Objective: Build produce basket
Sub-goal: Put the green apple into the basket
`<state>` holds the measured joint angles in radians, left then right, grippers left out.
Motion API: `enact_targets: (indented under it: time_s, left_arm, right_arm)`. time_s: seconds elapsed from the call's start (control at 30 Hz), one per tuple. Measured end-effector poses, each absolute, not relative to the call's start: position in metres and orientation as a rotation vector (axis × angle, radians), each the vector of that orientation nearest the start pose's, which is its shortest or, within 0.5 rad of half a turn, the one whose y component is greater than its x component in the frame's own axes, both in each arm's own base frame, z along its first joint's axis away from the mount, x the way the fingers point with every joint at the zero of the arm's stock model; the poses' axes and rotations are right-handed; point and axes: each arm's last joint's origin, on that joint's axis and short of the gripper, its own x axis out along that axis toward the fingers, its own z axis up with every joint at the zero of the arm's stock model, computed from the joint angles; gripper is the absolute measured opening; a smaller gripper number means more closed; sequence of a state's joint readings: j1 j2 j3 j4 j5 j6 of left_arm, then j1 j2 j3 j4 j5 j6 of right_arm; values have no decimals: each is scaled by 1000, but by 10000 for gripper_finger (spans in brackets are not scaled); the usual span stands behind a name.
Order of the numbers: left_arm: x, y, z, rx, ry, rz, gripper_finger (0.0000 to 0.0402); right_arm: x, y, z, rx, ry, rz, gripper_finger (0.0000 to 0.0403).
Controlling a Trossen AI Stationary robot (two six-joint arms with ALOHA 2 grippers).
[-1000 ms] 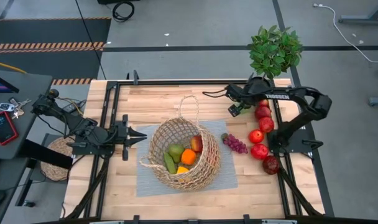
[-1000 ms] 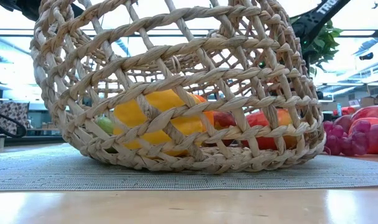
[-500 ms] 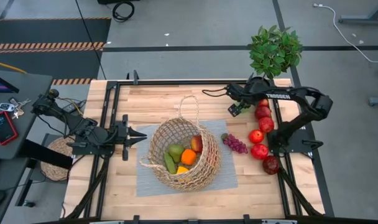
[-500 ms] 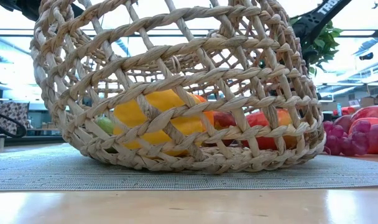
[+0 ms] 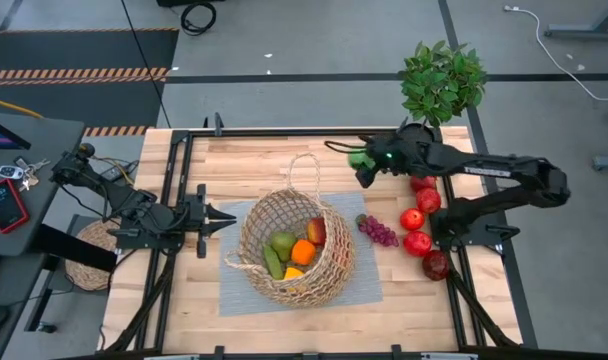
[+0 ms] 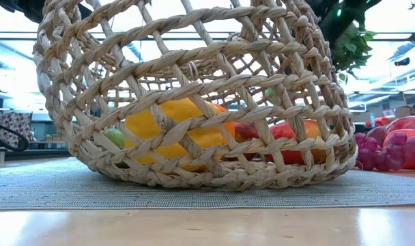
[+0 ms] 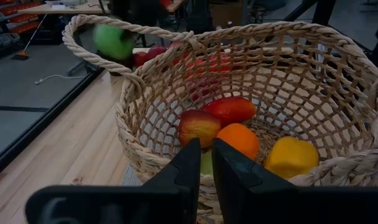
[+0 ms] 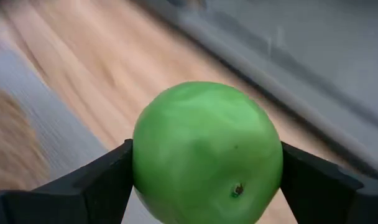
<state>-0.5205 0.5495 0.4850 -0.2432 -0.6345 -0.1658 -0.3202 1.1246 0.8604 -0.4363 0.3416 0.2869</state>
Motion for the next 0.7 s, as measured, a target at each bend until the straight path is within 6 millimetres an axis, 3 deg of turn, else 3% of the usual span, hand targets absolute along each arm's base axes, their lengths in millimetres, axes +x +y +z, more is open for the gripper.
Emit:
enact_targets:
  time_s: [0.27,0.5,0.7]
  left_arm:
    - [121,-50,258,3,248,134,48]
    - [121,-50,258,3,247,134,48]
    - [121,-50,258,3,247,134,48]
  right_arm:
    - [234,-24,334,-56,123,-557,357]
    - [249,26,351,-325,-74,-430,360]
    - [255,53,356,-397,-215,-289,360]
